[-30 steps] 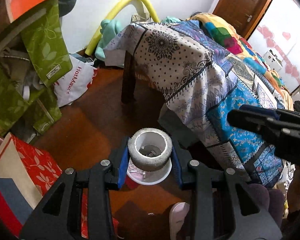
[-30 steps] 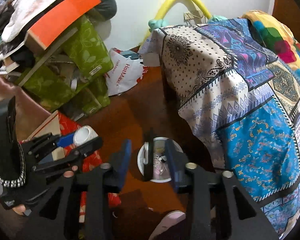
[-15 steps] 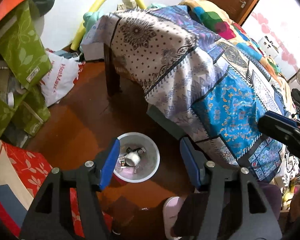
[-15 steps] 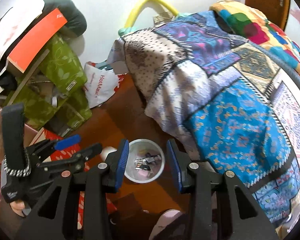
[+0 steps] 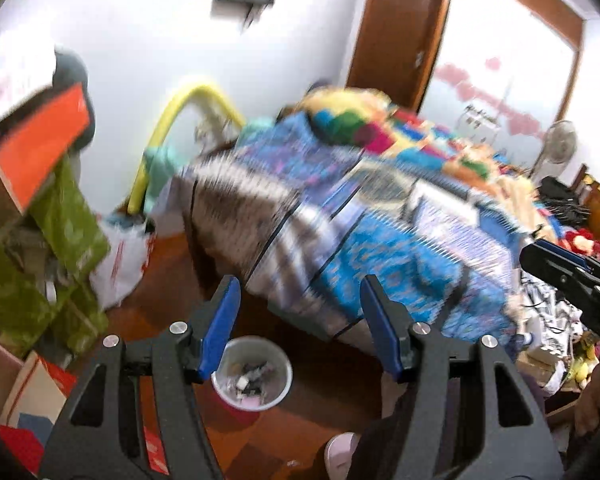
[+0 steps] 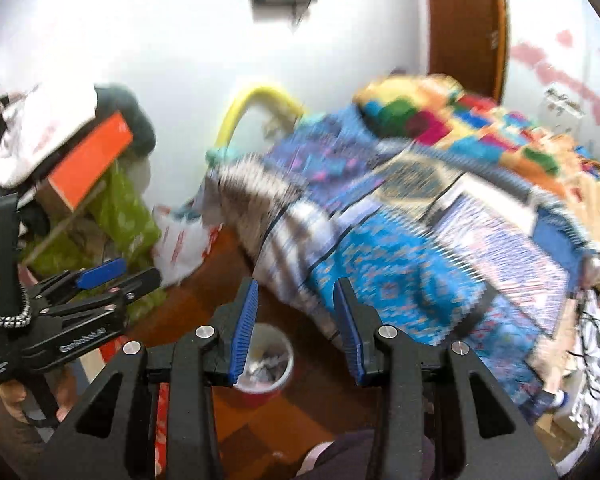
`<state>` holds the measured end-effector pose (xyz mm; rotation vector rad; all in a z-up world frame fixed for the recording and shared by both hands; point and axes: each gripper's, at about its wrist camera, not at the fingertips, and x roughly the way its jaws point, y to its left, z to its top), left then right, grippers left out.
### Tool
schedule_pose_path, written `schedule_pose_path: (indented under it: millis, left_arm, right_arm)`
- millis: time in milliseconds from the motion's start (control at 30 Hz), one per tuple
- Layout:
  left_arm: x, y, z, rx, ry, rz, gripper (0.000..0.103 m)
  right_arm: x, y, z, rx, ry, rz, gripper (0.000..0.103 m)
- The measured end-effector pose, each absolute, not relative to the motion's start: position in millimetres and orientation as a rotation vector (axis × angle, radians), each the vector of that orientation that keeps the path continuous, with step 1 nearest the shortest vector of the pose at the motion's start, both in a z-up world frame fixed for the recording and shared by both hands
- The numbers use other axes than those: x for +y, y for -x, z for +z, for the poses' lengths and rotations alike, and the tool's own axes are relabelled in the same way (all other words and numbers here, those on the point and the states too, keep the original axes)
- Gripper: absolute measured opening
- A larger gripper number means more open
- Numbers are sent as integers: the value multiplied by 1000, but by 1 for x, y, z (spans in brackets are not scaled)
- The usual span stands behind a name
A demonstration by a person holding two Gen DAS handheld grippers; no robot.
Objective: Collect trash
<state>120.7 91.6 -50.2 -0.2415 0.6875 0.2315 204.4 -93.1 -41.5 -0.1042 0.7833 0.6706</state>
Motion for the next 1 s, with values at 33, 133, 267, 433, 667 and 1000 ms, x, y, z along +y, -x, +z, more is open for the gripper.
schedule_pose_path:
  millis: [33, 133, 267, 433, 667, 1000]
  left_arm:
    - [83, -113, -39, 659, 229, 216, 61]
    - [61, -87, -11, 578, 196, 170, 62]
    - [33, -55, 12, 490, 160, 111, 62]
    - [1, -8, 28, 405, 94, 55, 62]
    - [-20, 29, 29, 376, 47, 11, 79]
    - [-25, 52, 22, 360, 17, 14, 101]
  right_arm:
    - [-105, -194, -30, 743, 89, 649, 36]
    - [-134, -166, -2, 637, 47, 589, 36]
    - [-167, -121, 24, 519, -6, 519, 39]
    - [-196, -68, 38, 406, -43, 422, 45]
    - [-204, -12, 44, 319, -22, 317, 69]
    - [-214, 5, 37, 286, -65, 263, 103]
